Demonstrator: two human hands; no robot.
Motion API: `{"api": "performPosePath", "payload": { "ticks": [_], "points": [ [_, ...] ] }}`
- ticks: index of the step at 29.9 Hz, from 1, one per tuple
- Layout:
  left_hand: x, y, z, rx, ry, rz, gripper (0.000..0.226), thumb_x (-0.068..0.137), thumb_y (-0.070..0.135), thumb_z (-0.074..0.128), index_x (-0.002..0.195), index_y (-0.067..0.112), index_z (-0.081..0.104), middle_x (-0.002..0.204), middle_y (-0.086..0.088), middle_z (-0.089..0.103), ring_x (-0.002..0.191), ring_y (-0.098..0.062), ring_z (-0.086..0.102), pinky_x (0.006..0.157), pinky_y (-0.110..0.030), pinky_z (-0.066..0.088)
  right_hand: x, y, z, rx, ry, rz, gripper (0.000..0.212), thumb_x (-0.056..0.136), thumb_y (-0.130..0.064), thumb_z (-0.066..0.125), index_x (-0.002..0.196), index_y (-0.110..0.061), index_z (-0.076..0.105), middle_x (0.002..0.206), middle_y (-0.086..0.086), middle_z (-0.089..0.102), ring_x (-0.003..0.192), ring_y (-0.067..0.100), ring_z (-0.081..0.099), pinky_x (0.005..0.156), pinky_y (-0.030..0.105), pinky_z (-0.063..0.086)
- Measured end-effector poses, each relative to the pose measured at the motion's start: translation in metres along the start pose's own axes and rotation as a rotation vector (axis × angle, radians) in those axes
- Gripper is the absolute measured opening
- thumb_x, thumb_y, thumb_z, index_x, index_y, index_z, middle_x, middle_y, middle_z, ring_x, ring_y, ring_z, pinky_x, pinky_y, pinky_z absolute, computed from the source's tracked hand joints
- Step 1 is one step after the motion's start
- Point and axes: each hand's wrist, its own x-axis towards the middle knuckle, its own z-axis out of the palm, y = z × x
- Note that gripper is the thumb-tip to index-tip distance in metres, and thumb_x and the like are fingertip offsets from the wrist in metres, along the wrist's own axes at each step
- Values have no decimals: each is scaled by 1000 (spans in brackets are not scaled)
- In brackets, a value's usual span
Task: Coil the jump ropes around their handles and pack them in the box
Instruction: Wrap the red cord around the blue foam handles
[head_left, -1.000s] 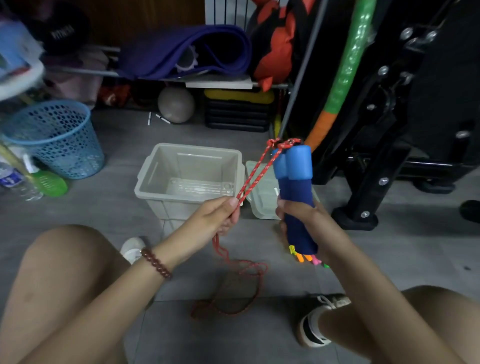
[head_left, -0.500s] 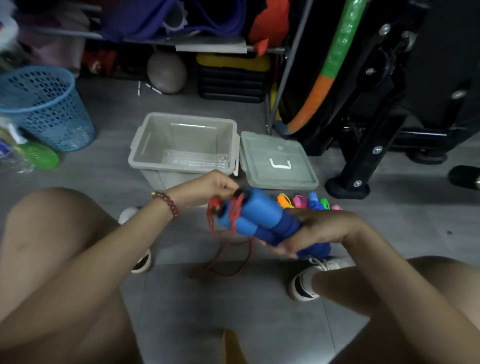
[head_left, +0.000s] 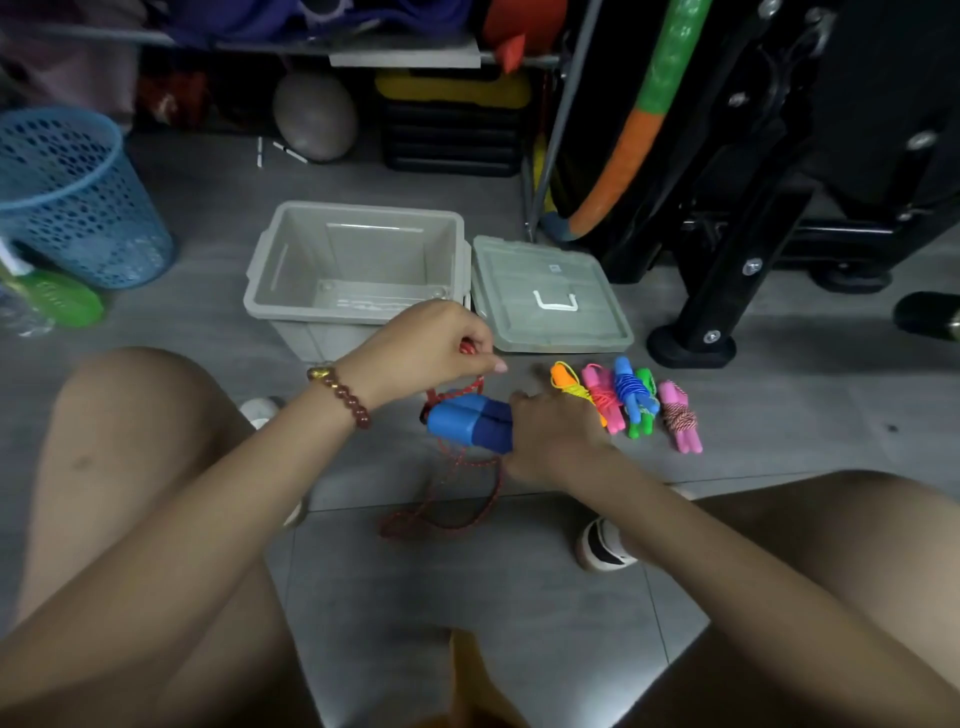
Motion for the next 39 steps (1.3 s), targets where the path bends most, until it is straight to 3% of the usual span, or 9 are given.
{"api": "performPosePath", "payload": {
  "ticks": [6,11,15,19,23,26,32,37,39],
  "points": [
    [-16,15,5,122,175,22,7,83,22,67,86,23,60,76,18,52,71,-7,52,60,-21,34,15,16,-4,140,173,231,41,85,-33,54,116,-9,45,114,9,61,107,29,59,72,30,39],
    [-19,18,18,179,274,-10,28,90,22,56,118,18,56,94,0,64,87,-24,61,66,-29,38,18,38,-15,269,279,319,35,84,-31,55,108,-7,46,107,10,63,100,32,59,69,29,34],
    [-19,20,26,82,321,-37,15,93,24,51,104,20,43,76,2,60,71,-24,61,57,-34,41,15,41,-16,359,311,326,28,84,-31,55,98,-10,43,92,7,59,93,30,59,67,27,32],
    [-23,18,30,5,336,0,25,91,23,55,88,27,31,74,0,64,65,-20,62,62,-41,50,17,44,-15,368,367,338,29,86,-35,54,98,-12,42,93,6,62,85,28,59,65,28,32],
    [-18,21,18,-780,302,-236,19,91,29,57,94,27,38,80,-9,69,69,-24,68,71,-38,53,15,42,-16,233,510,274,36,83,-34,57,107,-9,45,96,7,62,84,31,63,60,29,30],
    [-13,21,4,-1132,173,-422,18,96,33,42,99,15,44,79,-10,70,67,-24,70,70,-31,57,15,39,-15,86,647,223,44,60,-28,75,90,-6,53,72,8,60,53,30,61,48,25,26],
    [-10,8,-2,-749,363,-439,30,96,22,49,70,14,38,45,3,45,33,-4,36,44,-20,35,9,33,-18,-104,692,209,47,44,-23,80,80,-9,53,59,6,51,42,25,49,48,26,25],
    [-6,7,-11,-934,417,-443,26,97,19,47,72,12,47,53,2,41,33,-2,30,40,-18,35,9,14,-9,-219,674,124,45,45,-20,78,85,-11,59,61,6,52,46,24,48,50,27,23],
    [-4,11,-8,-791,388,-434,24,95,24,52,76,10,50,56,0,44,34,-3,35,43,-22,36,9,2,-4,-228,664,89,43,45,-19,76,85,-11,62,60,6,53,45,23,48,50,26,22]
  ]
}}
